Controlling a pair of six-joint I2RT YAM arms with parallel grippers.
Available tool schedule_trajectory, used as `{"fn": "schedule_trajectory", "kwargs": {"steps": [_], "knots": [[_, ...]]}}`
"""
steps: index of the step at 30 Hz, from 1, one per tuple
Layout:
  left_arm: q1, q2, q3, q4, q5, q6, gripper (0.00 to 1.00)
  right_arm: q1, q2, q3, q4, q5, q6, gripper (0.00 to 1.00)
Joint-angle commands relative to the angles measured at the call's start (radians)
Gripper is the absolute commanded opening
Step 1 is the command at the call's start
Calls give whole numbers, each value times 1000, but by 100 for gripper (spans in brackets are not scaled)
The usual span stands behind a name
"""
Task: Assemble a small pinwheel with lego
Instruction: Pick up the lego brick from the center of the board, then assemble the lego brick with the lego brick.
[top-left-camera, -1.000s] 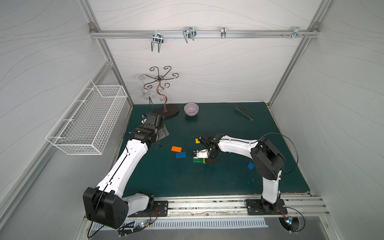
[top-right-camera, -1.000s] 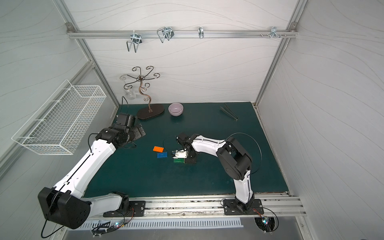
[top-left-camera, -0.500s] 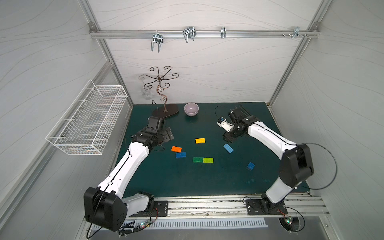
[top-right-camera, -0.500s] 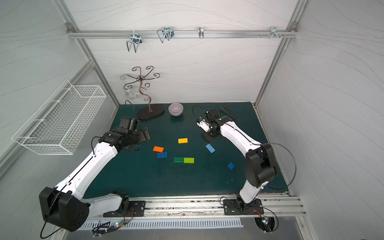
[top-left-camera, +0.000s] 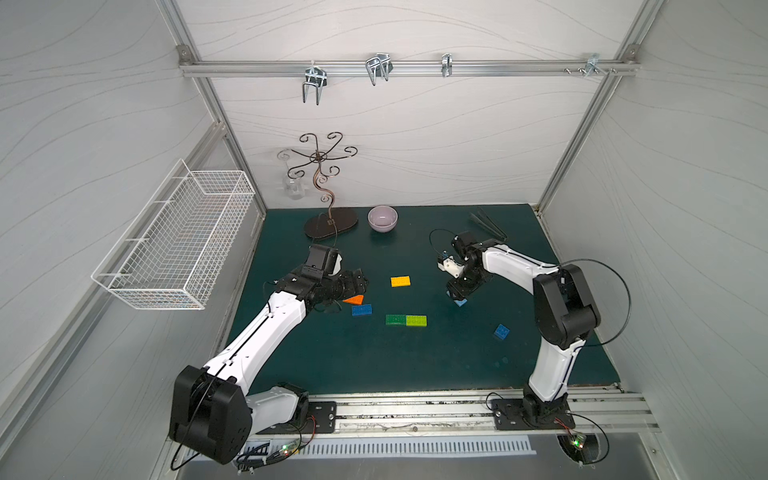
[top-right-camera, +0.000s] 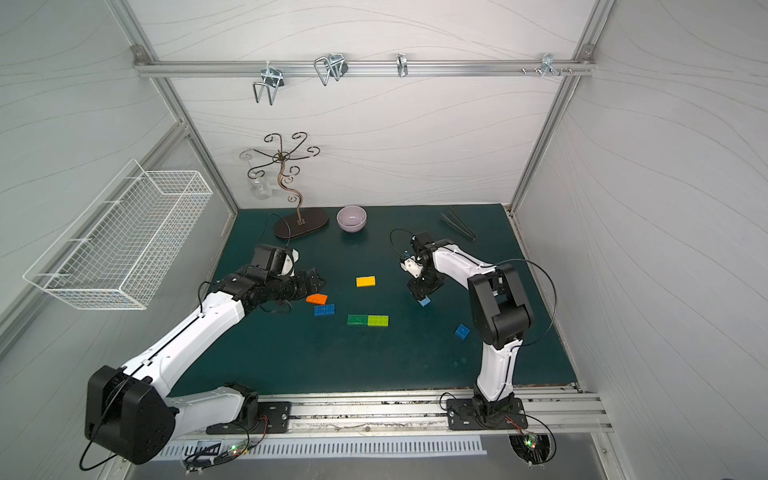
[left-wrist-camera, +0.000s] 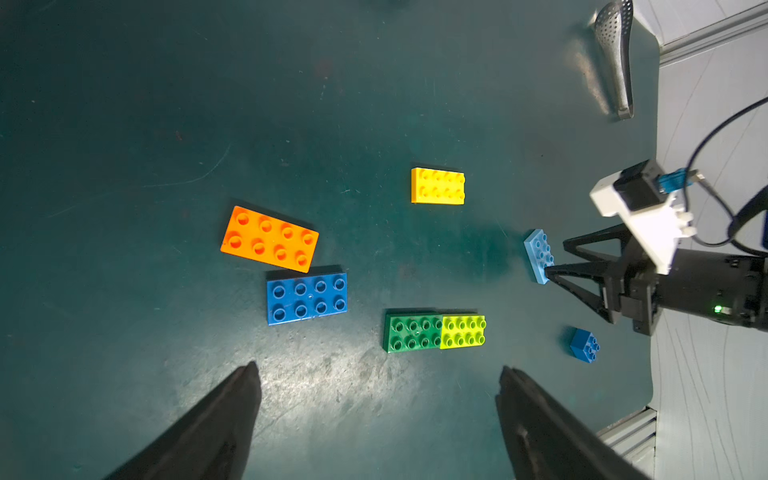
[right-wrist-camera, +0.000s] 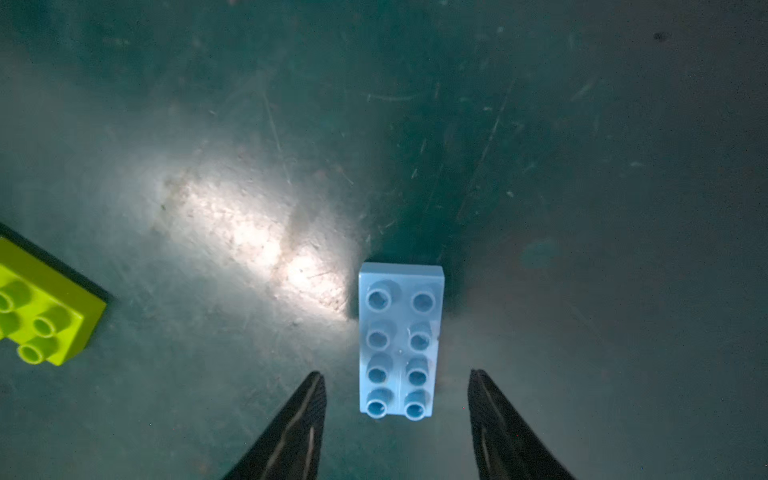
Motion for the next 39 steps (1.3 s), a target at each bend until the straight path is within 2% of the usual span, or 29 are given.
{"fn": "schedule_trajectory", "kwargs": {"steps": [1, 7, 10, 12, 15, 17, 24, 28, 29, 32, 39], "knots": [[-1, -21, 15, 40, 15, 26, 94, 9, 29, -19, 1, 28, 11, 56], [-1, -8, 22, 27, -14, 12, 91, 16, 50, -36, 19, 48, 5, 52], [-1, -2, 4, 41, 9, -2, 86, 18, 41, -52, 33, 36, -7, 45], [0, 1, -22, 60, 44, -45, 80, 33, 24, -56, 40, 29, -36, 37], [-1, 6, -101, 180, 166, -163, 67, 77, -24, -71, 72, 22, -124, 24], [0, 17, -161, 282, 234, -269, 53, 106, -51, -57, 77, 3, -174, 17], [4, 46, -351, 642, 297, -617, 35, 244, -93, -16, 72, -60, -353, 19], [2, 113, -483, 952, 306, -834, 28, 316, -88, 5, 93, -109, -365, 19], [0, 131, -501, 1017, 306, -860, 25, 336, -81, 14, 97, -107, -366, 20], [-6, 151, -510, 1046, 305, -858, 20, 392, -53, 42, 105, -107, -367, 20], [-1, 155, -557, 1054, 287, -858, 20, 453, 35, 111, 65, -45, -403, 21]]}}
